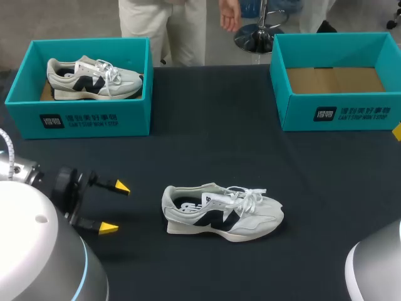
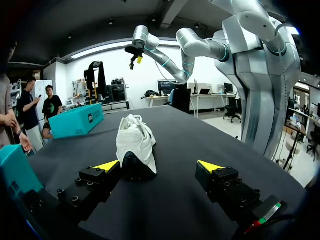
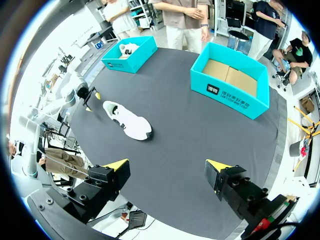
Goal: Take the shoe out of the shoebox, open the shoe tongue, remove and reinsert the insole, then place the shoe into the shoebox
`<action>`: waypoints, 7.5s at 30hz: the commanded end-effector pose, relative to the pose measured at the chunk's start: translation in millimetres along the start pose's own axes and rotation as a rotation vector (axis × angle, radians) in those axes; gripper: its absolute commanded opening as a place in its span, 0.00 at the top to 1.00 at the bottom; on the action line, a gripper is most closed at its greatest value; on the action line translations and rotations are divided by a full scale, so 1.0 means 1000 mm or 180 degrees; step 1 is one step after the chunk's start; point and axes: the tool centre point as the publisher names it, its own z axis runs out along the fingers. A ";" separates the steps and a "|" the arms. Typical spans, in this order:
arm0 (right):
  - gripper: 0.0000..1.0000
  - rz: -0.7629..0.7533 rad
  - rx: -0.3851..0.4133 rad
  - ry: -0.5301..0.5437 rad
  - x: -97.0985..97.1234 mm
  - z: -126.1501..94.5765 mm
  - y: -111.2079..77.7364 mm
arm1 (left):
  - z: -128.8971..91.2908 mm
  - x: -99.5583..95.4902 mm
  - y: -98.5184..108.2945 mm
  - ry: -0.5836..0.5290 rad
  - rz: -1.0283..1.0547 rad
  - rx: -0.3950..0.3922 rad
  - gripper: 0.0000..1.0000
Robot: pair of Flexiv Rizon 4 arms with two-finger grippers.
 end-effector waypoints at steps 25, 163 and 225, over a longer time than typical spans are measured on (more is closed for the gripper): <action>0.00 0.0001 0.0020 0.0006 -0.001 0.000 0.003 | 0.010 -0.022 0.026 -0.0628 -0.0380 -0.0338 0.00; 0.00 0.0001 0.0020 0.0006 -0.001 0.000 0.003 | 0.124 -0.056 0.055 -0.0465 -0.0024 -0.0306 0.00; 0.00 0.0005 0.0130 -0.0075 0.006 -0.001 0.013 | 0.129 -0.047 0.054 -0.0498 -0.0030 -0.0267 1.00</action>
